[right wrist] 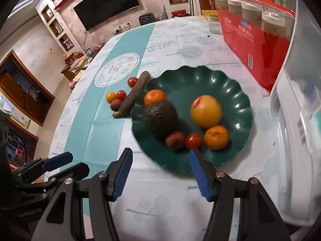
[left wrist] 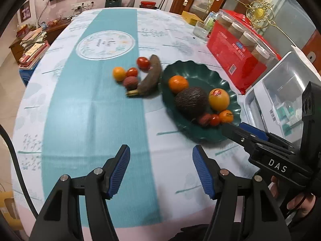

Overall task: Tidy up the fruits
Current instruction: 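Withdraw both tools from the plate toward the remaining loose fruits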

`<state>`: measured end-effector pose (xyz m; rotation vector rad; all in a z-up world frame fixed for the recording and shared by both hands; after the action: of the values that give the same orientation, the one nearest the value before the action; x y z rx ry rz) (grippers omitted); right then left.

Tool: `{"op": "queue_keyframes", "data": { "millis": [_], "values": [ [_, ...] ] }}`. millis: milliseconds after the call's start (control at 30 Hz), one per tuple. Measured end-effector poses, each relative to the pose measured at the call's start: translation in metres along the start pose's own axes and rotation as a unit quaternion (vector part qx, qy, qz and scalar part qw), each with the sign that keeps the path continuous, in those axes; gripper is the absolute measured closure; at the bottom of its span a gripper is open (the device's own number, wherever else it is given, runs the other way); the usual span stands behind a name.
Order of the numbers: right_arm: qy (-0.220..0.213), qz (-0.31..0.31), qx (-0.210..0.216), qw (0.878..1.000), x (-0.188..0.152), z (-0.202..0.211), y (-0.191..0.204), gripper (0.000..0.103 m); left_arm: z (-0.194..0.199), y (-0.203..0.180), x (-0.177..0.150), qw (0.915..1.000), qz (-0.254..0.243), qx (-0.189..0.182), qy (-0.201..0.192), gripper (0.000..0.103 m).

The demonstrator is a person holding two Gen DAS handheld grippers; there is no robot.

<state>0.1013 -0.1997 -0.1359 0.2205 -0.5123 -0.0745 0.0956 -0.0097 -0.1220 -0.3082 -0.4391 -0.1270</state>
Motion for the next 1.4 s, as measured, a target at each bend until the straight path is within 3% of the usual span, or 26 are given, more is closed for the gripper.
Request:
{"op": "queue_keyframes", "data": {
  "millis": [333, 667, 1067, 1400],
  "values": [
    [0.000, -0.069, -0.007, 0.998, -0.033, 0.001, 0.047, 0.043, 0.049, 0.060, -0.009, 0.9978, -0.055, 0.035, -0.010, 0.040],
    [-0.033, -0.165, -0.016, 0.986, -0.048, -0.003, 0.084, 0.044, 0.072, 0.104, 0.008, 0.9926, -0.120, 0.014, 0.006, 0.039],
    [-0.051, -0.243, -0.018, 0.968, -0.022, -0.022, 0.096, 0.043, 0.056, 0.121, 0.064, 0.9867, -0.162, 0.002, 0.010, 0.035],
    [-0.038, -0.305, -0.017, 0.951, 0.010, -0.071, 0.077, 0.043, 0.003, 0.110, 0.123, 0.9794, -0.199, 0.018, 0.029, 0.032]
  ]
}}
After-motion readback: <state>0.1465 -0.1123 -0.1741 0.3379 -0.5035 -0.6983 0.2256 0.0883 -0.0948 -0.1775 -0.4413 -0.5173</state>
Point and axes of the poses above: each gripper's, at about its wrist camera, not at the fingertips, and z roughly against the way its jaws point, y to its left, x to its top, the point moved 3 cm from there along -z, roughly the way its jaws point, and after that the axes turned 1 degree about -x, right-handed, at the moved point
